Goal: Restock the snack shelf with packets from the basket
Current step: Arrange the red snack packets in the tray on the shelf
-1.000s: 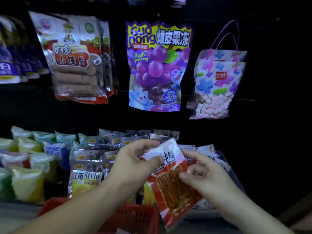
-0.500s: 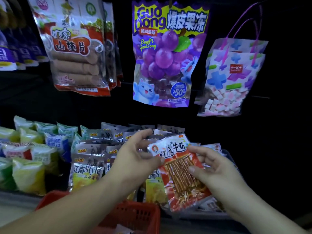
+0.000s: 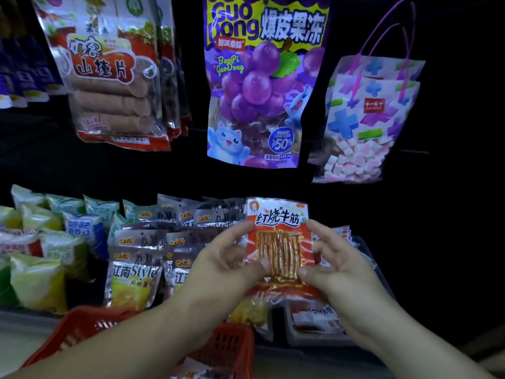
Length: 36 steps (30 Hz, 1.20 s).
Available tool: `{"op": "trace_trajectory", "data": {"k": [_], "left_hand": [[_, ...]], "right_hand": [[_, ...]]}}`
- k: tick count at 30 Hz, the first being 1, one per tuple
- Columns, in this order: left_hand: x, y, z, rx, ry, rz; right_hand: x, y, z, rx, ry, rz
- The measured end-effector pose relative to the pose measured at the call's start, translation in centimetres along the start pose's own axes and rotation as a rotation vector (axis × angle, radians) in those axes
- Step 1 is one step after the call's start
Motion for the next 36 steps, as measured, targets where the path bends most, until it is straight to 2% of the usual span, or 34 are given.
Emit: {"op": "trace_trajectory", "data": {"k": [2, 8, 12, 15, 16, 18, 20, 21, 24, 26, 28, 31, 33, 36], "left_hand": [[1.6, -0.5, 0.2, -0.036, -0.124, 0.033], [0.2, 1.3, 0.4, 0.056, -0.010, -0.041], [-0.2, 2.0, 0.8, 0.098, 0.040, -0.180], [-0.6, 2.0, 1.0, 0.108, 0.081, -0.382], [-0.2, 2.3, 1.3, 0.151, 0.084, -0.481], [1.9, 3.5, 2.0, 0.306, 0.037, -0.706], [4.9, 3.8, 2.6, 0.452, -0.099, -0.879], [6.1, 3.5, 2.8, 0.482, -0.169, -0.923], [7.0, 2.7, 3.0, 0.453, -0.323, -0.855], [6.3, 2.1, 2.6, 0.351, -0.354, -0.671], [4.3, 1.7, 1.8, 0.241, -0.239, -0.485], [1.4, 2.1, 1.0, 0.234, -0.004, -0.636], [0.5, 1.9, 0.6, 0.185, 0.028, -0.621], [0.1, 1.0, 0.0, 0.128, 0.008, -0.312]], "right_hand": [[0.1, -0.2, 0.0, -0.015, 0.005, -0.049], [1.8, -0.4, 0.3, 0.015, -0.183, 0.082], [1.7, 0.1, 0.5, 0.073, -0.144, 0.181], [1.0, -1.9, 0.6, -0.008, -0.054, 0.402], [0.9, -2.6, 0.7, -0.057, -0.034, 0.378], [1.3, -2.6, 0.8, -0.095, -0.054, 0.099], [3.0, -1.7, 0.7, -0.034, -0.156, -0.123], [3.3, -1.3, 0.6, -0.025, -0.171, -0.141], [2.0, -1.0, 0.1, -0.042, -0.060, -0.078], [0.4, -1.0, 0.1, -0.044, 0.042, -0.002], [-0.3, -1.0, 0.1, -0.032, 0.065, 0.066], [0.5, -0.8, 0.2, 0.003, -0.013, 0.090], [1.1, -1.0, 0.2, 0.004, -0.068, 0.096], [1.2, -0.9, 0.1, -0.015, -0.103, 0.098]]}}
Point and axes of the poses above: each hand's wrist, its own z-axis away from the middle knuckle, its own x-axis out of the palm, y = z × x, the point moved 10 cm from there along -z, towards the middle knuckle, and after that the axes turned 11 degrees about -y, right-handed, at the moved point
